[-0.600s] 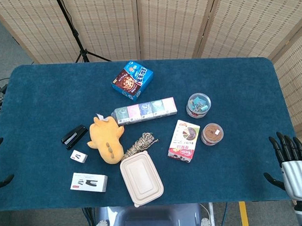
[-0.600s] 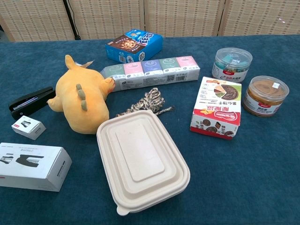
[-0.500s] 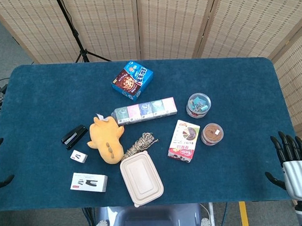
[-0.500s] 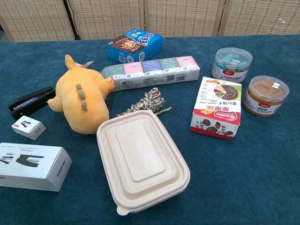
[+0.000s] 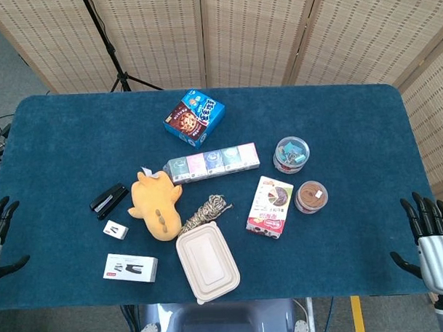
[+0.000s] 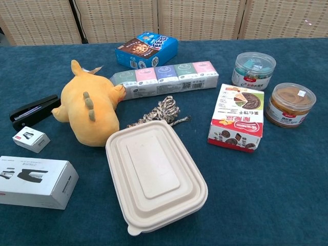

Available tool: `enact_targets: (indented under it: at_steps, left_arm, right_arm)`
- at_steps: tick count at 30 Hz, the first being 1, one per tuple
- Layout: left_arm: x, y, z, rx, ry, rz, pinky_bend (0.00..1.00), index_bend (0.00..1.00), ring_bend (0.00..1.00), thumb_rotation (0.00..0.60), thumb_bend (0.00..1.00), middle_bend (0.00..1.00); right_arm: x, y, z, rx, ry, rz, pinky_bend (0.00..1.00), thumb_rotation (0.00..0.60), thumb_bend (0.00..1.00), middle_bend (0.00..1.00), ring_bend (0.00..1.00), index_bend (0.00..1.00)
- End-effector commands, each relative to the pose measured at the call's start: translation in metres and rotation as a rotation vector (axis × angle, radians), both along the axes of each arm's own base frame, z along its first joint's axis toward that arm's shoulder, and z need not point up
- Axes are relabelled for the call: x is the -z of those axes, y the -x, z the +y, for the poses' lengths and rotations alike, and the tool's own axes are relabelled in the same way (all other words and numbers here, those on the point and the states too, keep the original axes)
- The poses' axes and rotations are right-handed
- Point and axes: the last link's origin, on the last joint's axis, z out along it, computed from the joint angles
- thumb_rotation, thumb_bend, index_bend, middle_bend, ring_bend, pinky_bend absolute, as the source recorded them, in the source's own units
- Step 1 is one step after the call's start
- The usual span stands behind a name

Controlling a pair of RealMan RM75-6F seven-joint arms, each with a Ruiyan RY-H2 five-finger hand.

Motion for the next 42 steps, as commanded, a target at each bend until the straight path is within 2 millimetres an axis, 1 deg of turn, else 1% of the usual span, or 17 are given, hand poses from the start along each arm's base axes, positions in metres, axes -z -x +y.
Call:
enact_targets:
  at_steps: [1, 2, 5, 7, 9, 12, 14, 16, 18, 19, 21, 22, 25, 28, 33, 37, 42]
  left_arm:
    - [0.011, 0.002, 0.010, 0.064, 0.067, -0.008, 0.00, 0.00, 0.00, 0.600, 0.00, 0.00]
    - [0.014, 0.003, 0.013, 0.074, 0.080, -0.010, 0.00, 0.00, 0.00, 0.597, 0.00, 0.00]
    - [0.028, -0.001, 0.021, 0.104, 0.161, -0.085, 0.00, 0.00, 0.00, 0.534, 0.00, 0.00]
    - [0.035, -0.004, 0.029, 0.140, 0.208, -0.091, 0.00, 0.00, 0.00, 0.448, 0.00, 0.00]
    - [0.044, -0.013, 0.037, 0.196, 0.240, -0.108, 0.00, 0.00, 0.00, 0.368, 0.00, 0.00]
    - [0.061, -0.035, 0.048, 0.314, 0.297, -0.174, 0.00, 0.00, 0.00, 0.319, 0.00, 0.00]
    - [0.069, -0.045, 0.054, 0.368, 0.317, -0.197, 0.00, 0.00, 0.00, 0.306, 0.00, 0.00]
    - [0.082, -0.061, 0.063, 0.446, 0.352, -0.222, 0.00, 0.00, 0.00, 0.287, 0.00, 0.00]
    - [0.093, -0.071, 0.072, 0.497, 0.372, -0.227, 0.00, 0.00, 0.00, 0.281, 0.00, 0.00]
    - [0.101, -0.079, 0.078, 0.528, 0.394, -0.227, 0.00, 0.00, 0.00, 0.273, 0.00, 0.00]
    - [0.115, -0.090, 0.089, 0.550, 0.410, -0.216, 0.00, 0.00, 0.00, 0.222, 0.00, 0.00]
    - [0.121, -0.094, 0.092, 0.554, 0.415, -0.211, 0.00, 0.00, 0.00, 0.187, 0.00, 0.00]
    - [0.137, -0.109, 0.099, 0.562, 0.440, -0.209, 0.00, 0.00, 0.00, 0.109, 0.00, 0.00]
    - [0.148, -0.123, 0.103, 0.577, 0.477, -0.235, 0.00, 0.00, 0.00, 0.075, 0.00, 0.00]
    - [0.168, -0.142, 0.110, 0.665, 0.544, -0.228, 0.00, 0.00, 0.00, 0.074, 0.00, 0.00]
    - [0.186, -0.150, 0.114, 0.740, 0.568, -0.210, 0.00, 0.00, 0.00, 0.066, 0.00, 0.00]
    - [0.213, -0.152, 0.123, 0.746, 0.603, -0.204, 0.00, 0.00, 0.00, 0.060, 0.00, 0.00]
  right_arm:
    - [-0.001, 0.000, 0.000, 0.002, 0.000, 0.001, 0.00, 0.600, 0.00, 0.00, 0.00, 0.00]
    - [-0.001, 0.000, 0.000, 0.003, 0.000, 0.002, 0.00, 0.600, 0.00, 0.00, 0.00, 0.00]
    - [0.001, 0.001, -0.001, 0.009, -0.002, 0.004, 0.00, 0.600, 0.00, 0.00, 0.00, 0.00]
    - [0.002, 0.002, -0.002, 0.014, -0.005, 0.008, 0.00, 0.600, 0.00, 0.00, 0.00, 0.00]
    - [0.003, 0.003, -0.003, 0.020, -0.005, 0.010, 0.00, 0.600, 0.00, 0.00, 0.00, 0.00]
    - [0.003, 0.005, -0.004, 0.029, 0.003, 0.018, 0.00, 0.600, 0.00, 0.00, 0.00, 0.00]
    - [0.003, 0.005, -0.005, 0.035, 0.006, 0.021, 0.00, 0.600, 0.00, 0.00, 0.00, 0.00]
    - [0.004, 0.006, -0.006, 0.042, 0.006, 0.024, 0.00, 0.600, 0.00, 0.00, 0.00, 0.00]
    - [0.005, 0.007, -0.007, 0.047, 0.006, 0.029, 0.00, 0.600, 0.00, 0.00, 0.00, 0.00]
    - [0.006, 0.008, -0.008, 0.053, 0.005, 0.034, 0.00, 0.600, 0.00, 0.00, 0.00, 0.00]
    - [0.006, 0.009, -0.009, 0.063, 0.005, 0.038, 0.00, 0.600, 0.00, 0.00, 0.00, 0.00]
    - [0.006, 0.010, -0.009, 0.066, 0.006, 0.037, 0.00, 0.600, 0.00, 0.00, 0.00, 0.00]
    - [0.005, 0.011, -0.011, 0.075, 0.014, 0.039, 0.00, 0.600, 0.00, 0.00, 0.00, 0.00]
    - [0.004, 0.013, -0.012, 0.083, 0.020, 0.041, 0.00, 0.600, 0.00, 0.00, 0.00, 0.00]
    - [0.004, 0.018, -0.013, 0.105, 0.023, 0.045, 0.00, 0.600, 0.00, 0.00, 0.00, 0.00]
    - [0.004, 0.020, -0.015, 0.118, 0.025, 0.046, 0.00, 0.600, 0.00, 0.00, 0.00, 0.00]
    - [0.004, 0.022, -0.017, 0.131, 0.025, 0.044, 0.00, 0.600, 0.00, 0.00, 0.00, 0.00]
